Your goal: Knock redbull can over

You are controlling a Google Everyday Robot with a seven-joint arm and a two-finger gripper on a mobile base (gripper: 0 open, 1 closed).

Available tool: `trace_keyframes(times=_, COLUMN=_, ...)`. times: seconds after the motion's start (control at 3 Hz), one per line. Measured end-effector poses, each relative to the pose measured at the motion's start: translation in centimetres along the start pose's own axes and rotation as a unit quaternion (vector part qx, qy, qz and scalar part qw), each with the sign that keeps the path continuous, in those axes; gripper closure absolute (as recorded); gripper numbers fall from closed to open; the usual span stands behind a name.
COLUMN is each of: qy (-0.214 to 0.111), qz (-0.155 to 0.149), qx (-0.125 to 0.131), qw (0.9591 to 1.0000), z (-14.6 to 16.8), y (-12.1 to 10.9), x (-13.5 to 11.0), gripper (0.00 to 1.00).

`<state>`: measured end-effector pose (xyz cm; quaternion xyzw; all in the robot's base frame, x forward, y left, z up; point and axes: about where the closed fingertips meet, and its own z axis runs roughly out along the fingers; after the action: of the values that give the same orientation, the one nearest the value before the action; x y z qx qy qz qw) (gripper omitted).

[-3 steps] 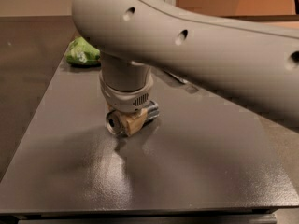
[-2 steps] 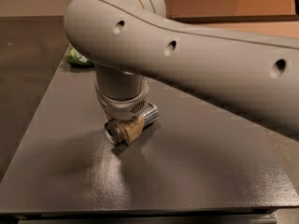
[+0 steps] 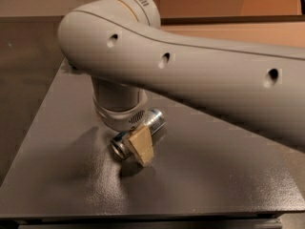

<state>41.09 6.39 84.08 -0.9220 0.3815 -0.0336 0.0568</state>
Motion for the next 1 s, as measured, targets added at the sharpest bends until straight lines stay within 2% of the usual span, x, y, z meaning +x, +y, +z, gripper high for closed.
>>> trace_keyframes(times=0.33, qy=0.0, qz=-0.001, qx=0.0, qw=1.0, z=0.0, y=0.0, x=0.0, gripper=0.0)
trace_keyframes(times=0.67, qy=-0.014, qz=0.004, qx=-0.01, qw=0.9998, z=0.1, y=-0.2, x=0.7, gripper=0.0)
trace_keyframes(times=1.0, qy=-0.041, qz=0.022, qx=-0.018, qw=0.9988, z=0.4, y=-0.8, x=1.8, gripper=0.0)
